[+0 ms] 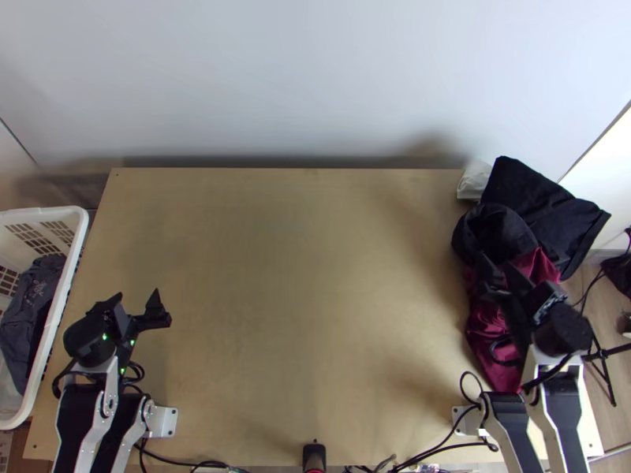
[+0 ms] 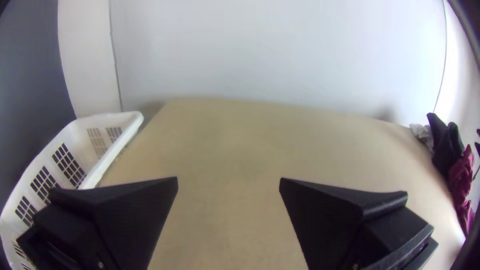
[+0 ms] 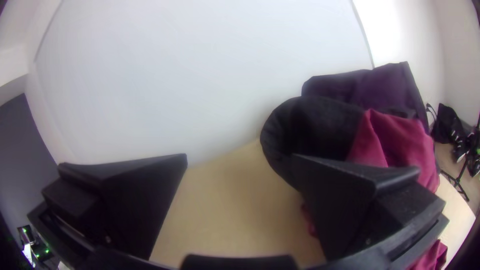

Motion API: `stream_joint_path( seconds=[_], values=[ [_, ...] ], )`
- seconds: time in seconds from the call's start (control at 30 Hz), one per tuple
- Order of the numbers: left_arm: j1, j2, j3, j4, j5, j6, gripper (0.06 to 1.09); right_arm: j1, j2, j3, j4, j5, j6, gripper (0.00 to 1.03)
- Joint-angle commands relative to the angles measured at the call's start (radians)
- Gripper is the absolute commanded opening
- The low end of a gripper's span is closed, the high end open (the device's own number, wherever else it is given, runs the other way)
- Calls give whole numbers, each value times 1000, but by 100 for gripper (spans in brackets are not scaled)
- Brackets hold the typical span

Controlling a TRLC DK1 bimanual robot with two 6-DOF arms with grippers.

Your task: Fold the t-shirt

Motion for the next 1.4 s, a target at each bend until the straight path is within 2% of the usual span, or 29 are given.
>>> stream_joint_path(
  seconds=[0.0,0.13,0.3,0.37,0.53,0.7,0.93,1.37],
  values=[
    [-20,-110,-88,83,35,-24,104,111,-81,-142,152,142,-29,96],
    [-32,-171,-132,145,35,-37,104,114,-141,-179,200,173,-75,96],
    [-43,-269,-195,211,35,-103,104,110,-233,-258,198,155,-191,96],
    [-41,-314,-215,218,35,-104,104,110,-285,-291,198,112,-230,96],
    [-53,-312,-226,211,35,-87,104,128,-364,-294,163,50,-219,96],
    [-136,-312,-227,169,35,-84,104,160,-417,-295,9,-6,-214,93],
    [-187,-312,-229,140,33,-95,104,170,-439,-298,-139,-6,-196,98],
    [-178,-311,-229,139,33,-95,104,183,-440,-300,-153,-2,-196,98]
  ],
)
